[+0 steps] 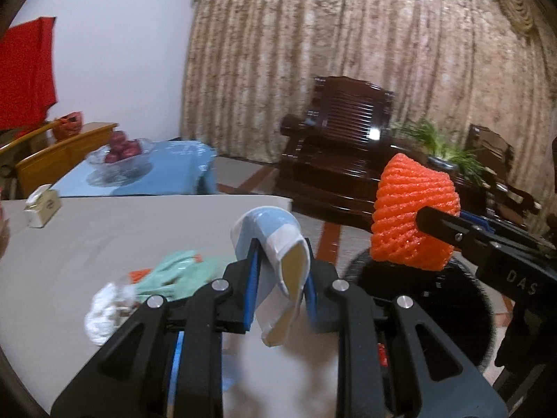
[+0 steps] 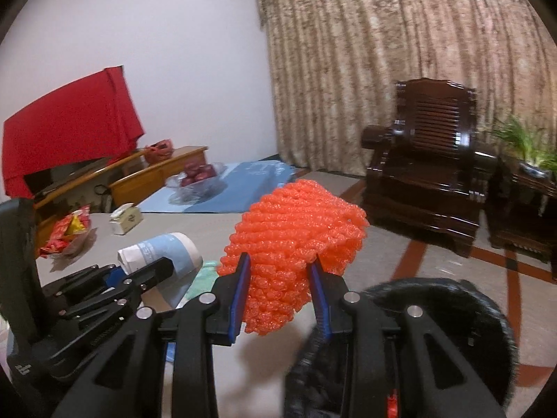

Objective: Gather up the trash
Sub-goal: 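Carry cup and orange net over the black bin and open both tools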

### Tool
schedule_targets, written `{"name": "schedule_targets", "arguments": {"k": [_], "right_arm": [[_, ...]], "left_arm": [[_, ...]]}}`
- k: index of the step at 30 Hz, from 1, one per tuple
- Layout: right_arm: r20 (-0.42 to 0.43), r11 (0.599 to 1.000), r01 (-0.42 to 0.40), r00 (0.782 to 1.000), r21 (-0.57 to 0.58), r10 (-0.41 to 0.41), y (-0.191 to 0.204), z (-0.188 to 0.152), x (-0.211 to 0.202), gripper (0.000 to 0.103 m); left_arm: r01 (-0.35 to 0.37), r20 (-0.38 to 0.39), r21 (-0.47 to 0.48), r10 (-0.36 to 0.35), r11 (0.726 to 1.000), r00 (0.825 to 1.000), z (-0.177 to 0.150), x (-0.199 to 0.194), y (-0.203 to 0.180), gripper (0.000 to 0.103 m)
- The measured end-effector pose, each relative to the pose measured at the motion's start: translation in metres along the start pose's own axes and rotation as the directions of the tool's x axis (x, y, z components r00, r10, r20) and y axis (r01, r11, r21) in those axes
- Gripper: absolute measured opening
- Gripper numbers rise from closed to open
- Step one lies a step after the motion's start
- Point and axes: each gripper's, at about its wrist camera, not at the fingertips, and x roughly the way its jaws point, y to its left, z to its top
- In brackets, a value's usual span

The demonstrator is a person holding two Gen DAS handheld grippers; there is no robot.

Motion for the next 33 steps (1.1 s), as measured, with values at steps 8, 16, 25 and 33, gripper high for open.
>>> {"name": "schedule_targets", "arguments": {"k": [8,16,25,33], "right_arm": [[0.0,0.992,0.119,0.993,0.043,-0.119,-0.05,-0.015,-0.024,0.033],[-0.028,0.975,0.2,0.98,0.091,-0.198,-0.089,-0.035,-0.039,0.033],[-0.079,0.962,0.244,0.969,0.12,-0.236,-0.111,-0.061,-0.04,0.033],[-0.164,0.952,0.269,0.955,0.146,-0.245,-0.128,-0.088,-0.025,0.04]], "left_arm": [[0.106,-0.009,0.053,-0.105,0.993,0.994,-0.007,0.016,-0.053,0.022],[0.179,-0.048,0.087,-0.175,0.98,0.983,-0.02,0.032,-0.089,0.022],[0.229,-0.1,0.103,-0.219,0.968,0.971,-0.037,0.054,-0.112,0.023],[0.265,-0.164,0.103,-0.247,0.959,0.955,-0.053,0.077,-0.12,0.029]]}}
